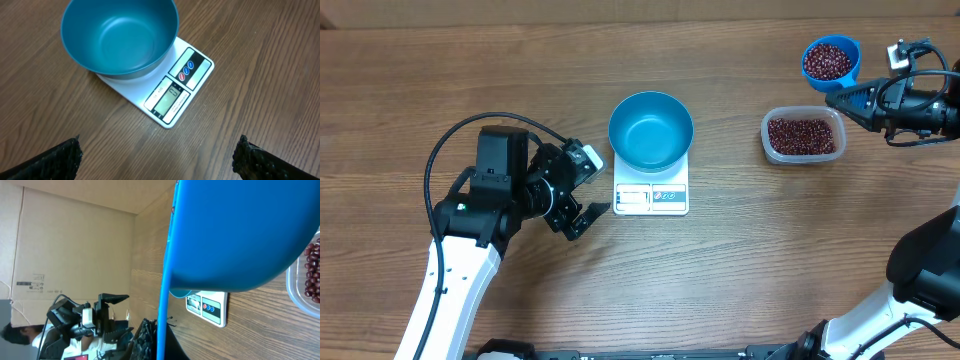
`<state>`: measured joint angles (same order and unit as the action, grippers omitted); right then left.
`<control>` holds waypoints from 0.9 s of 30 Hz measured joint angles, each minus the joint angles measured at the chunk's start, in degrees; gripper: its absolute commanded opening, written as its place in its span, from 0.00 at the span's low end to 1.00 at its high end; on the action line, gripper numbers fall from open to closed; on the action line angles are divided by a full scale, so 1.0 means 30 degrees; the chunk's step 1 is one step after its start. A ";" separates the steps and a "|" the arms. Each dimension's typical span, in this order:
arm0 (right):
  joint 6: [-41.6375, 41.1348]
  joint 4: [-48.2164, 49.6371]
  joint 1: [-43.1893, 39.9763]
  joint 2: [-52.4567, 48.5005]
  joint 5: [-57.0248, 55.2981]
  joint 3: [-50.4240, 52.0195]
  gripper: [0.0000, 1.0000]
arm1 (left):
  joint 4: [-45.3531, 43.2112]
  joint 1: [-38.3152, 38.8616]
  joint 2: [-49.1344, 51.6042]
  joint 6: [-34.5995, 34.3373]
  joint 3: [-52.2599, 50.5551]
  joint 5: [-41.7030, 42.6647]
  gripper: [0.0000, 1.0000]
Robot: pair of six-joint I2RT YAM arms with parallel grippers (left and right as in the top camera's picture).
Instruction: Scoop item into bowl and weigh 150g on scale
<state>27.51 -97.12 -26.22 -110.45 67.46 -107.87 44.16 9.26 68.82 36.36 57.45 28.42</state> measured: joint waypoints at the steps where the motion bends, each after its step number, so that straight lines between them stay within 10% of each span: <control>1: -0.0007 0.0000 0.0000 0.0000 0.0000 0.0000 0.04 | 0.0029 0.0000 0.0000 0.0000 0.0000 0.0000 1.00; 27: -0.0015 0.0000 0.0000 0.0000 0.0000 -0.0007 0.04 | 0.0277 0.0000 0.0000 0.0000 0.0000 -0.0066 1.00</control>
<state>27.46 -97.12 -26.22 -110.45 67.46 -107.90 44.99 9.26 68.82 36.36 57.45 28.23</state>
